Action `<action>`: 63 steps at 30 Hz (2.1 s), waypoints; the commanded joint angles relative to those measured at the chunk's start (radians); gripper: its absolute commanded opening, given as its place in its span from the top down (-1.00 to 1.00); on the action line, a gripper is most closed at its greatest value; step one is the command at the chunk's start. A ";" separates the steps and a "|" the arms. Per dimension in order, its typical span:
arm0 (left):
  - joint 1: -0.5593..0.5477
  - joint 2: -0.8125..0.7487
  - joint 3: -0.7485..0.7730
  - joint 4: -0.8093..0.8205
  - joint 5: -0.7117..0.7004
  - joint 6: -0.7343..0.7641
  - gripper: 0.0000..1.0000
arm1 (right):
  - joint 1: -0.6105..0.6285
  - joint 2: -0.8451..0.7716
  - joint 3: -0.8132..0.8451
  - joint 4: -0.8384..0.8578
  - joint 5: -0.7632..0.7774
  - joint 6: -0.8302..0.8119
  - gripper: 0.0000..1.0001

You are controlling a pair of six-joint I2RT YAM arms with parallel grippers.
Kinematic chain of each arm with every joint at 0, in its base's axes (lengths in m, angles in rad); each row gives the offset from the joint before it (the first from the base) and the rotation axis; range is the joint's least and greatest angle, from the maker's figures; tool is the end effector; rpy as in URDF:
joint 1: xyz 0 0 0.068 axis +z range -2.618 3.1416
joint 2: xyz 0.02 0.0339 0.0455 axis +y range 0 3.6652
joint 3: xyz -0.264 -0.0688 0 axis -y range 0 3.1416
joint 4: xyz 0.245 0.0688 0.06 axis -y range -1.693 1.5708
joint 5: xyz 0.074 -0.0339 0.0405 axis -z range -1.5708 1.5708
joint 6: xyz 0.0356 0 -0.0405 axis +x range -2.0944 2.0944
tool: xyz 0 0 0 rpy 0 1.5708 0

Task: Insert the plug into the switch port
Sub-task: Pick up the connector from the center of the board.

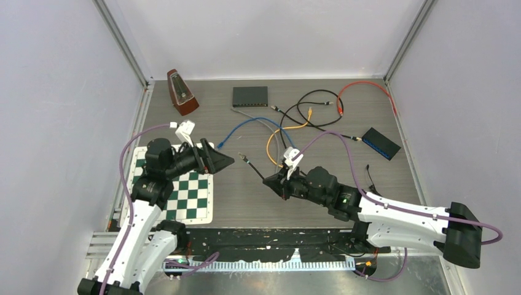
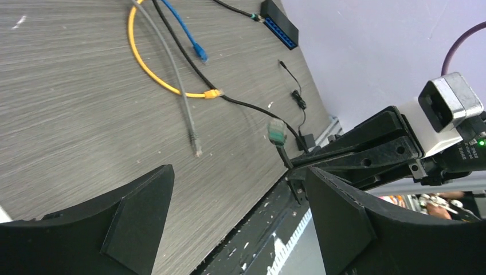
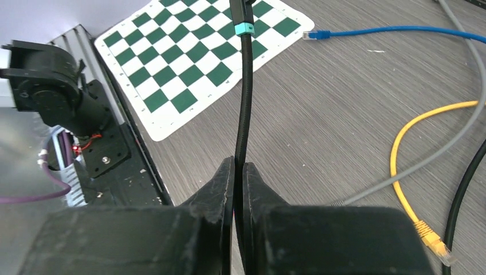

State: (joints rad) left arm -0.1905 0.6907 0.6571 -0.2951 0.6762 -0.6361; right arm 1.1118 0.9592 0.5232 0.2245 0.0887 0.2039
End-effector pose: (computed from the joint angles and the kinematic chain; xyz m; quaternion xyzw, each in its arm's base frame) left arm 0.1526 -0.0521 0.3006 0.0187 0.7909 -0.4675 0.3944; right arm 0.1016 0.1984 0.2576 -0.3157 0.7106 0.3566 0.5179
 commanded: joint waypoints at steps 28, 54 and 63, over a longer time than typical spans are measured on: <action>-0.078 0.089 -0.055 0.253 0.171 -0.059 0.03 | -0.002 -0.042 0.015 0.042 -0.155 0.047 0.90; -0.085 0.047 -0.161 0.543 0.317 -0.082 1.00 | -0.274 0.212 0.143 0.450 -0.840 0.408 -0.30; -0.104 0.021 -0.164 0.561 0.337 -0.070 1.00 | -0.280 0.359 0.182 0.605 -0.941 0.487 -0.17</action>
State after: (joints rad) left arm -0.2886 0.7238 0.4824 0.2249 0.9710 -0.7250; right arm 0.8318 1.3010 0.6468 0.6941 -0.7692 0.6498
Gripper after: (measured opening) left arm 0.143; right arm 0.610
